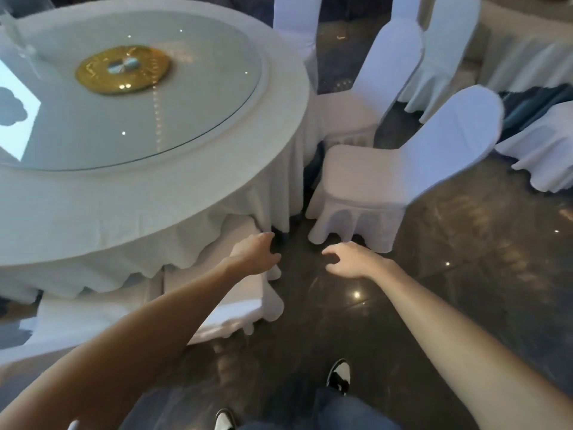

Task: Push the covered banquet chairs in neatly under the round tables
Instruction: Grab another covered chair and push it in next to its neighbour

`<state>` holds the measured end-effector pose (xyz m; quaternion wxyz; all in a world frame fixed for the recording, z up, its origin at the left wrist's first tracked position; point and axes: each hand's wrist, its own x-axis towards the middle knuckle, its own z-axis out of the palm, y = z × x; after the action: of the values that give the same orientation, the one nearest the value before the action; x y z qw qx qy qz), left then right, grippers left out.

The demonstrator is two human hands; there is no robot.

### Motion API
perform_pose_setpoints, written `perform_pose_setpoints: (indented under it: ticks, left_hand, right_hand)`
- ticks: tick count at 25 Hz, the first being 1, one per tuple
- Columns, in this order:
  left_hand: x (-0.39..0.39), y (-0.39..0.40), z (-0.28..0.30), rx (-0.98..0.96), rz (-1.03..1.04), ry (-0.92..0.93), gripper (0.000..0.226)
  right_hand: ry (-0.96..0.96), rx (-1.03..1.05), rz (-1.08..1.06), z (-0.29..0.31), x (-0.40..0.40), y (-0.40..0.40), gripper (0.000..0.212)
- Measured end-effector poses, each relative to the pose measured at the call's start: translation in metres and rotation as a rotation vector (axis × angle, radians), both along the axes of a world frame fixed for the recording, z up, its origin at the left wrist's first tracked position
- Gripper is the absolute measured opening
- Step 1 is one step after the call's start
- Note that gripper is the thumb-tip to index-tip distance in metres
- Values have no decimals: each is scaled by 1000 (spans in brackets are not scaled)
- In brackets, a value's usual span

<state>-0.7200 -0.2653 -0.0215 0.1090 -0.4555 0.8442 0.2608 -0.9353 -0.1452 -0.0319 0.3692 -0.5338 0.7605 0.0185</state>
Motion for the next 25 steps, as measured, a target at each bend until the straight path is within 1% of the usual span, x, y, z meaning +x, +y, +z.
perform_pose_setpoints:
  ticks: [2, 3, 6, 9, 11, 14, 17, 20, 22, 25]
  left_hand:
    - [-60, 4, 7, -45, 81, 60, 47]
    - [-90, 7, 10, -74, 105, 86, 48]
    - [-181, 11, 17, -147, 116, 170, 60]
    - [-271, 8, 14, -212, 57, 145, 70]
    - [-323, 0, 8, -226, 33, 123, 74]
    - [-413, -19, -3, -225, 30, 135, 76]
    - [-502, -46, -21, -168, 54, 160, 79]
    - [-589, -74, -38, -55, 90, 177, 80]
    - [-647, -87, -41, -31, 109, 168, 79]
    - [-716, -101, -32, -24, 95, 180, 76]
  right_hand:
    - [77, -117, 7, 14, -62, 1, 53]
    - [116, -176, 14, 22, -94, 1, 53]
    - [198, -318, 7, 46, -185, -2, 52]
    - [259, -423, 2, 56, -269, -4, 55]
    - [287, -441, -6, 59, -315, -11, 62]
    - [364, -444, 14, 53, -399, -35, 66]
    - [412, -420, 47, 42, -483, -66, 64]
    - [425, -375, 82, 36, -567, -97, 63]
    - [439, -358, 115, 36, -624, -118, 62]
    - [434, -344, 109, 37, -693, -141, 62]
